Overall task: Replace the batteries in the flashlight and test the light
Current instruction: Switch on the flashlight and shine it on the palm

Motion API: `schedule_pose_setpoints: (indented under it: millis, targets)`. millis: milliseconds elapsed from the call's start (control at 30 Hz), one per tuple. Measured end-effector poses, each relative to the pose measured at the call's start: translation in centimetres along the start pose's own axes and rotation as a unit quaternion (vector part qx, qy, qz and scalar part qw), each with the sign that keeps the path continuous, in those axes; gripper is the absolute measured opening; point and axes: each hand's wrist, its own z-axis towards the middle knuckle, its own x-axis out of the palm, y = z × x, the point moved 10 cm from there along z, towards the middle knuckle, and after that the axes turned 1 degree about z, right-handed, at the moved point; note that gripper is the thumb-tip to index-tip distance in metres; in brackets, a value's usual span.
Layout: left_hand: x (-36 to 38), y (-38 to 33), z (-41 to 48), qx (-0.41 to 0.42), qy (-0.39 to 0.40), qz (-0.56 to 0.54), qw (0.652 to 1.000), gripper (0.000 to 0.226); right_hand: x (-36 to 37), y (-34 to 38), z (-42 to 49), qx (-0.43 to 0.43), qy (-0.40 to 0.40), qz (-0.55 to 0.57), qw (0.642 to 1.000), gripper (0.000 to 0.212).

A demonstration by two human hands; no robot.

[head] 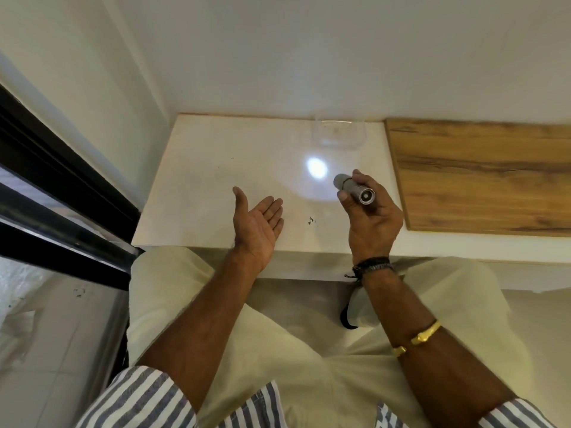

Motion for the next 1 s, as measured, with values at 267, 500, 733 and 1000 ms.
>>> schedule_pose_setpoints:
  millis: [267,500,733,1000]
  targets:
    - [-0.3,-0.2,-0.1,0.004,-0.008,-0.004,1.0,0.097,-0.2,-0.7,0.2,0.042,0.01,0.041,0.998,0.025]
    - [-0.6,-0.4,0.0,0.008,-0.019,-0.015,1.0,0.099,-1.1,-0.2,-0.1,0.015,-0.042,-0.043,0.998,0.016]
    - [-0.3,-0.3,-0.2,0.008,-0.012,-0.01,1.0,0.096,-0.2,-0.4,0.3,0.041,-0.009,0.121,0.992,0.025]
    - [0.0,0.2,0.0,-0.011,0.014,-0.026,1.0,0.102,-0.3,-5.5,-0.5,0.263,-0.055,0.311,0.912,0.025]
